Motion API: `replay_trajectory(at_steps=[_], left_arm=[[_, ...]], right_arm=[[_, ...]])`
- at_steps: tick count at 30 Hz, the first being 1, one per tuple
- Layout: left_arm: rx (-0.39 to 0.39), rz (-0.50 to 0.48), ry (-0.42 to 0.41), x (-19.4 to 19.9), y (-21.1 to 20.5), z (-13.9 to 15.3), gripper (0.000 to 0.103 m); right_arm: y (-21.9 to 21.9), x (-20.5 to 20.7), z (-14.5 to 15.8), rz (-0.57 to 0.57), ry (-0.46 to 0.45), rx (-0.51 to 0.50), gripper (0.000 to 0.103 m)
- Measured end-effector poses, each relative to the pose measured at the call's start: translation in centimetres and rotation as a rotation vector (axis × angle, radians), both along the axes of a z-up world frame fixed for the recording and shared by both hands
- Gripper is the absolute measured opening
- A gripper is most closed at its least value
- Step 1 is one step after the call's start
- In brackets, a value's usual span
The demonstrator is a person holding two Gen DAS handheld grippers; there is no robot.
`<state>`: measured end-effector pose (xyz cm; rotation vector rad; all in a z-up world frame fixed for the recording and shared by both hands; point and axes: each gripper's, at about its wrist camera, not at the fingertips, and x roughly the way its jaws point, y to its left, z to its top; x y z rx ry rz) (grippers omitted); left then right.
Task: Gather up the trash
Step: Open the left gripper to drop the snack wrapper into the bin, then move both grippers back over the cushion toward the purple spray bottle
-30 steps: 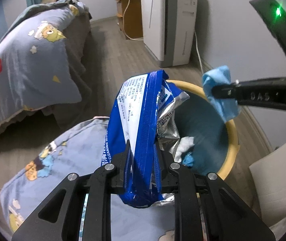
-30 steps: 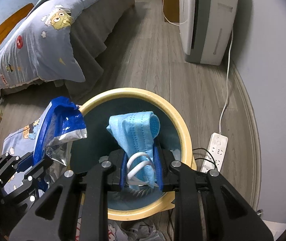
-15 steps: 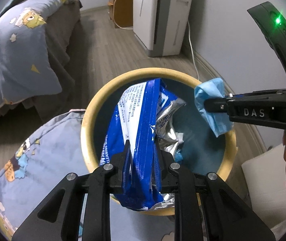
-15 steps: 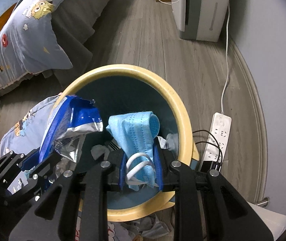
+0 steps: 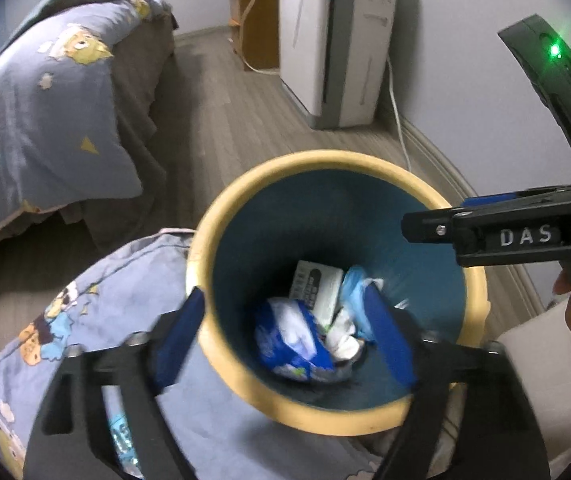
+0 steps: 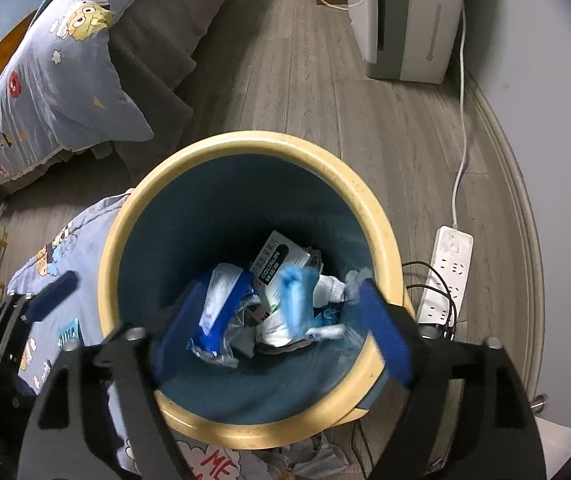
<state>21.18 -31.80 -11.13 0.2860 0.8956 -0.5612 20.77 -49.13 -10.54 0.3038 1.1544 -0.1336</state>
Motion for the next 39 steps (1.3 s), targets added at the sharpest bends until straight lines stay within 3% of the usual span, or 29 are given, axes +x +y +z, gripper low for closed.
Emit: replay_trajectory(at_steps=[3, 15, 26, 31, 39], left_arm=[[-0.005, 0.022, -0.02, -0.1, 0.7, 0.2, 0.092], [-0.012, 0.109, -0.064, 0.0, 3.7, 2.2, 0.095], [0.002, 0.133, -0.147, -2.3, 7.4, 6.2, 0.096], [0.013, 0.151, -0.174, -3.8, 10.4, 8.1, 0.096], [0.048, 0.265, -0.202, -5.8, 19.0, 10.6, 0.096]], right_arm=[[-0.1, -0.1, 0.5, -0.015, -0.014, -0.032, 0.098], [-1.2, -0.9, 2.7, -0.088, -0.064, -0.089, 0.097], [1.0, -1.5, 5.7, -0.084, -0.111, -0.103, 0.097], [3.4, -1.1, 7.3, -0.071, -0.137, -0.074, 0.097], [9.5, -0.2, 9.2, 0.032, -0.164, -0.076, 0.097]])
